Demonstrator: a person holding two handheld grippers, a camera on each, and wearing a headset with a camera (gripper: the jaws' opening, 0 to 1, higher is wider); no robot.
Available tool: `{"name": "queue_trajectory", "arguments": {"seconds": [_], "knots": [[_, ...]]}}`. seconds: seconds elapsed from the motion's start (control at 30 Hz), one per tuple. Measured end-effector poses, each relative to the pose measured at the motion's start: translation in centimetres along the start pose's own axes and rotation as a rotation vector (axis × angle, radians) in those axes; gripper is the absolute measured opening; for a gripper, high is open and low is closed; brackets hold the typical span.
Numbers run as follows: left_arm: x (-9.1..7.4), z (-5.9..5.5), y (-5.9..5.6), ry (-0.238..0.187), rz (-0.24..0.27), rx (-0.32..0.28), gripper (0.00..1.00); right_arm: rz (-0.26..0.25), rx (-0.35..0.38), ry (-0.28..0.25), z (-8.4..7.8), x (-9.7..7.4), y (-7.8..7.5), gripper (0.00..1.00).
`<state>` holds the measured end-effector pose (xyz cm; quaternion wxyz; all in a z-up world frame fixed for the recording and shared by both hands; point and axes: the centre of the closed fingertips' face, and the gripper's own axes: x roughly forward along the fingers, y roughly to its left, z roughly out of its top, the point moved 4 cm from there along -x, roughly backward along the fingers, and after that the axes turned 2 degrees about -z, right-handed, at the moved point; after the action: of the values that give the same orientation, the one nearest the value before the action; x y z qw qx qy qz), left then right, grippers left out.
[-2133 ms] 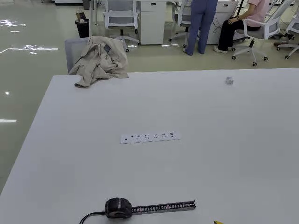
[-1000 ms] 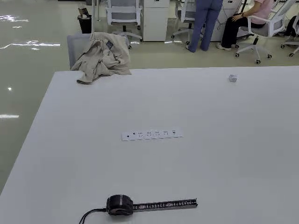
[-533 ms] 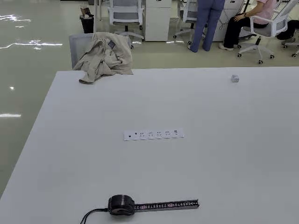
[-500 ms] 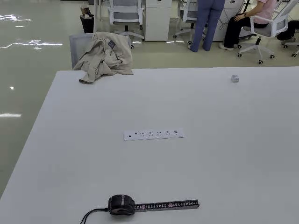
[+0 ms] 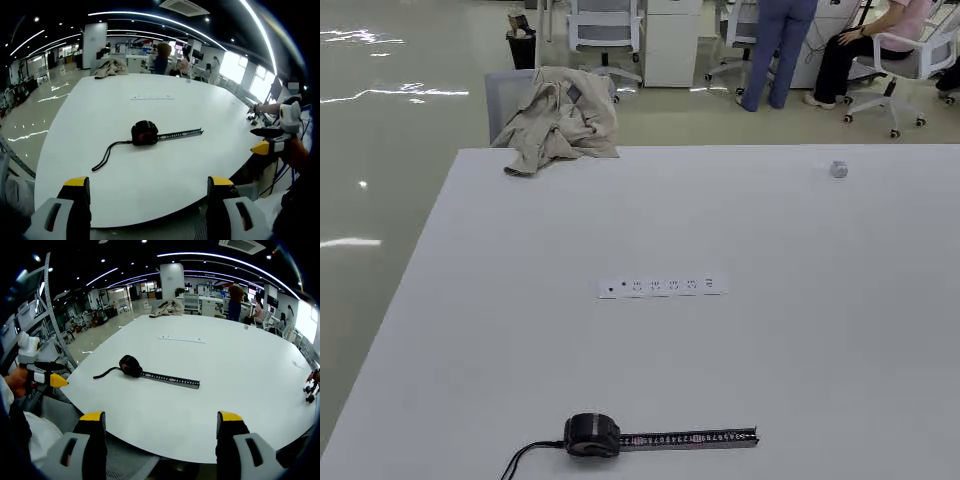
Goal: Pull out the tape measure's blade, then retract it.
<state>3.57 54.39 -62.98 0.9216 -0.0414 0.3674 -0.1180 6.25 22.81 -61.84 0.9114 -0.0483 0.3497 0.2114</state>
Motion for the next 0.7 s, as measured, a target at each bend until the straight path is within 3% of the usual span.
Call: {"name": "queue_trajectory", "arguments": {"seconds": [0.5, 0.7], "knots": [[2.1, 1.5, -1.1, -0.013, -0.008, -0.021, 0.91, 0.004, 0.012, 0.006, -0.4, 1.0, 0.0, 0.95], [3.9, 2.3, -1.7, -0.023, -0.029, -0.034, 0.94, 0.003, 0.020, 0.010, -0.4, 1.5, -0.3, 0.95]]}}
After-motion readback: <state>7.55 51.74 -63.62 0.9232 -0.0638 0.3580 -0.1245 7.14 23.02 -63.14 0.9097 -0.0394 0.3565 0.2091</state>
